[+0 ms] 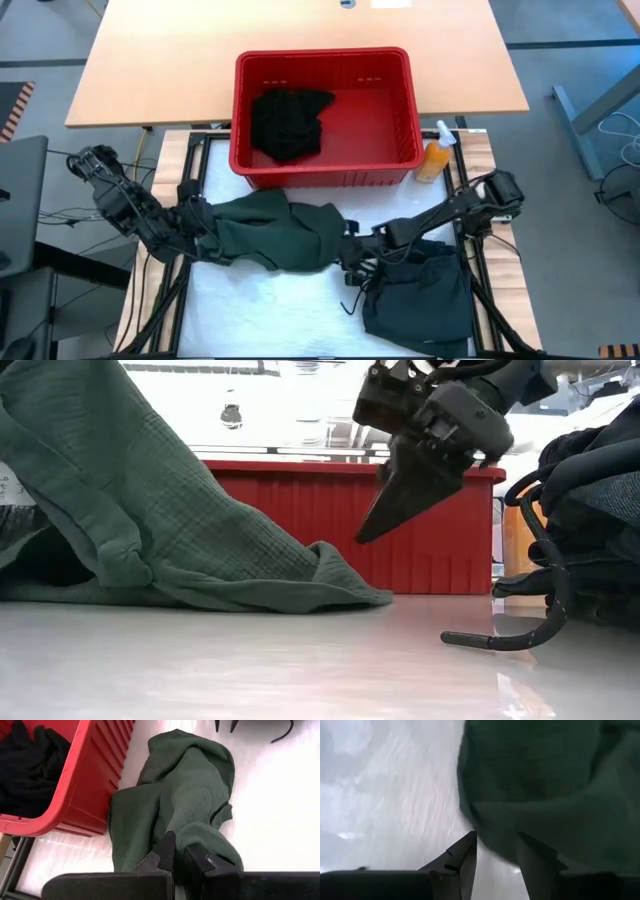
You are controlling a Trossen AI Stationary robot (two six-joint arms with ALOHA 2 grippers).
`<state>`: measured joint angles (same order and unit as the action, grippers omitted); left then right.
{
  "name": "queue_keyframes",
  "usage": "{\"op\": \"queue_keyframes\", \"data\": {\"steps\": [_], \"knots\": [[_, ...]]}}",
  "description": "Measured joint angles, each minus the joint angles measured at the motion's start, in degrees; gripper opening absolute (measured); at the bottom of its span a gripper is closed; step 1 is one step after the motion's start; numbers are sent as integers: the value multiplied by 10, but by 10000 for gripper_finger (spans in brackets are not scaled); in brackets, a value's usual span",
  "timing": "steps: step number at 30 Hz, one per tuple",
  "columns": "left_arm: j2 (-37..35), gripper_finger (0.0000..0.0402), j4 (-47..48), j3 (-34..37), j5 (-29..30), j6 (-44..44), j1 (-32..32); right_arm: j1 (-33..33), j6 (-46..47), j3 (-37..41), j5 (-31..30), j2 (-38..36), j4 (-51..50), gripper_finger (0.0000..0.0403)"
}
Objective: Fold laundry
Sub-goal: Fold the green shirt
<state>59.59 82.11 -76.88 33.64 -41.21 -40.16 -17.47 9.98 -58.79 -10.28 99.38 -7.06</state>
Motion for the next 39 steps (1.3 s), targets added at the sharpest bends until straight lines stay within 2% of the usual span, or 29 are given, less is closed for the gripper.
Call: {"op": "queue_keyframes", "data": {"steps": [5,10,15,19,22,25,27,28,33,39], "knots": [[0,0,13,0,-2,-5,0,-14,-63,-52,0,61,-4,187],[0,0,13,0,-2,-5,0,-16,-76,-111,-3,119,-8,204],[0,0,14,0,-3,-5,0,-13,-81,-156,-30,164,-12,204],[0,0,14,0,-8,-6,0,-11,-70,-182,16,199,-17,202],[0,0,13,0,-11,-6,0,-11,-33,-194,28,213,-34,181],[0,0,7,0,-11,-6,0,-11,10,-198,27,215,-49,114],[0,0,1,0,-11,-6,0,-11,27,-197,27,205,-71,47],[0,0,-3,0,-11,-4,0,-11,34,-197,27,199,-86,27],[-1,0,-66,0,2,33,0,-7,61,-194,17,128,-145,21],[-28,0,-227,0,21,148,0,-17,65,-195,3,-51,-164,19]]}}
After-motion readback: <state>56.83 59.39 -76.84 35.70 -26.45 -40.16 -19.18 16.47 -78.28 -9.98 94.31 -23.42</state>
